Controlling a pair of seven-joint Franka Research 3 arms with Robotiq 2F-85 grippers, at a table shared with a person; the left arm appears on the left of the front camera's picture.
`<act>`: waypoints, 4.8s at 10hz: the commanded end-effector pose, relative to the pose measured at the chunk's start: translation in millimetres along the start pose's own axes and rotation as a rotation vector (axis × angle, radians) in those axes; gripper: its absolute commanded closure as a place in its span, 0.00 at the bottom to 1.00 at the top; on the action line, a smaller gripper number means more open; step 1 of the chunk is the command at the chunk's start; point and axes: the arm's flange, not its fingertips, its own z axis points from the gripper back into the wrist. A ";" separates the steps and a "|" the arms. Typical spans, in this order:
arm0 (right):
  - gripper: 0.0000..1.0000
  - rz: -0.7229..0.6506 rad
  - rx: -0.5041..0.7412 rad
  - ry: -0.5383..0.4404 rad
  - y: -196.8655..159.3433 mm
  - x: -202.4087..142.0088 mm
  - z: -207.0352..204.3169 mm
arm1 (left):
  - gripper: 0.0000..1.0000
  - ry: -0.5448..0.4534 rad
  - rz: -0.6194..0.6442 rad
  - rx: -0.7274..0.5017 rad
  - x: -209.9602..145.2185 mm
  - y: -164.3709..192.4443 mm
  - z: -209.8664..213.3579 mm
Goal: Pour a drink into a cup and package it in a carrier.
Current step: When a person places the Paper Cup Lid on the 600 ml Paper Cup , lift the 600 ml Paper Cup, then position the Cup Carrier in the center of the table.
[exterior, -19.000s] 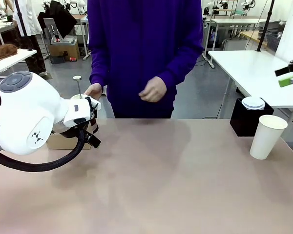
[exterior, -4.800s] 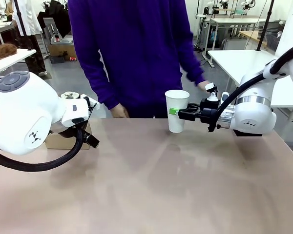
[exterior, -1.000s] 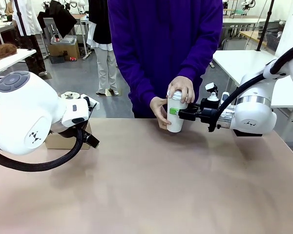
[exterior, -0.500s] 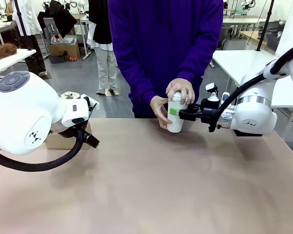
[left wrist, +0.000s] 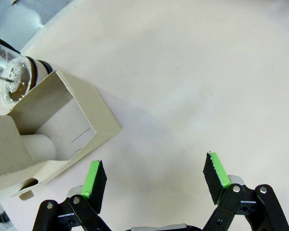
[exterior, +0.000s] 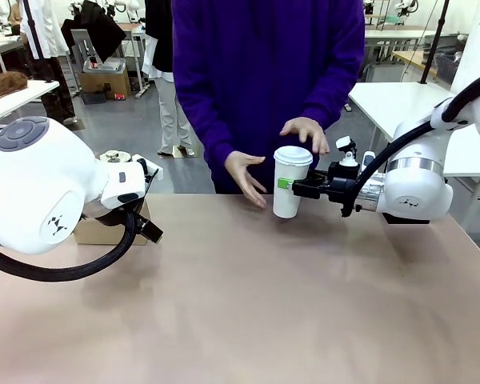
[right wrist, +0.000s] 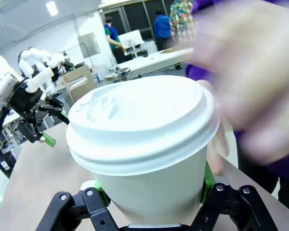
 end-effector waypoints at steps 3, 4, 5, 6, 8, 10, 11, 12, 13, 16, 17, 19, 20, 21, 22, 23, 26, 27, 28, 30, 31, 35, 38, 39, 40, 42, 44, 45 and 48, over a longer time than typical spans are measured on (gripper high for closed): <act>0.20 0.004 -0.009 0.000 2.6 3.7 -2.0 | 0.00 -0.001 0.001 -0.002 -0.2 0.3 0.4; 0.20 0.004 -0.009 0.000 2.6 3.7 -2.0 | 0.00 -0.001 0.001 -0.002 -0.2 0.3 0.4; 0.20 0.004 -0.009 0.000 2.6 3.7 -2.0 | 0.00 -0.001 0.001 -0.002 -0.2 0.3 0.4; 0.20 0.004 -0.009 0.000 2.6 3.7 -2.0 | 0.00 -0.001 0.001 -0.002 -0.2 0.3 0.4; 0.20 0.004 -0.009 0.000 2.6 3.7 -2.0 | 0.00 -0.001 0.001 -0.002 -0.2 0.3 0.4; 0.20 0.004 -0.009 0.000 2.6 3.7 -2.0 | 0.00 -0.001 0.001 -0.002 -0.2 0.3 0.4; 0.20 0.004 -0.009 0.000 2.6 3.7 -2.0 | 0.00 -0.001 0.001 -0.002 -0.2 0.3 0.4; 0.20 0.004 -0.009 0.000 2.6 3.7 -2.0 | 0.00 -0.001 0.001 -0.002 -0.2 0.3 0.4; 0.20 0.004 -0.009 0.000 2.6 3.7 -2.0 | 0.00 -0.001 0.001 -0.002 -0.2 0.3 0.4; 0.20 0.021 0.003 -0.008 10.1 23.1 8.9 | 0.00 -0.001 0.001 -0.002 -0.2 0.3 0.4; 0.20 0.027 0.005 -0.016 18.6 46.0 15.9 | 0.00 -0.001 0.001 -0.002 -0.2 0.3 0.4; 0.20 0.017 0.044 -0.017 37.1 96.0 31.7 | 0.00 -0.001 0.001 -0.002 -0.2 0.3 0.4; 0.20 0.013 0.064 -0.026 47.5 119.7 41.4 | 0.00 -0.001 0.001 -0.002 -0.2 0.3 0.4; 0.20 0.010 0.084 -0.025 62.4 139.6 49.7 | 0.00 -0.001 0.001 -0.002 -0.2 0.3 0.4; 0.20 0.023 0.085 -0.028 80.3 160.9 60.6 | 0.00 -0.001 0.001 -0.002 -0.2 0.3 0.4; 0.20 0.043 0.088 -0.041 106.3 184.7 76.3 | 0.00 -0.001 0.001 -0.002 -0.2 0.3 0.4; 0.20 0.071 0.065 -0.035 137.5 212.9 102.0 | 0.00 -0.001 0.001 -0.002 -0.2 0.3 0.4; 0.20 0.066 0.056 -0.024 143.3 214.9 104.4 | 0.00 -0.001 0.001 -0.002 -0.2 0.3 0.4; 0.20 0.053 0.029 -0.039 144.6 215.6 103.6 | 0.00 -0.001 0.001 -0.002 -0.2 0.3 0.4; 0.20 0.097 0.061 -0.054 139.6 218.5 103.4 | 0.00 -0.001 0.001 -0.002 -0.2 0.3 0.4; 0.20 0.097 0.061 -0.054 139.6 218.5 103.4 | 0.00 -0.001 0.001 -0.002 -0.2 0.3 0.4; 0.20 0.097 0.061 -0.054 139.6 218.5 103.4 | 0.00 -0.001 0.001 -0.002 -0.2 0.3 0.4; 0.20 0.097 0.061 -0.054 139.6 218.5 103.4 | 0.00 -0.001 0.001 -0.002 -0.2 0.3 0.4; 0.20 0.097 0.061 -0.054 139.6 218.5 103.4 | 0.00 -0.001 0.001 -0.002 -0.2 0.3 0.4; 0.20 0.097 0.061 -0.054 139.6 218.5 103.4 | 0.00 -0.001 0.001 -0.002 -0.2 0.3 0.4; 0.20 0.097 0.061 -0.054 139.6 218.5 103.4 | 0.00 -0.001 -0.001 0.000 0.4 -0.4 0.2; 0.20 0.097 0.061 -0.054 139.6 218.5 103.4 | 0.00 0.068 0.079 0.163 17.8 0.3 37.7; 0.20 0.097 0.061 -0.054 139.6 218.5 103.4 | 0.00 0.113 0.126 0.189 28.8 2.4 50.9; 0.20 0.097 0.061 -0.054 139.6 218.5 103.4 | 0.00 0.164 0.226 0.143 51.3 11.1 104.4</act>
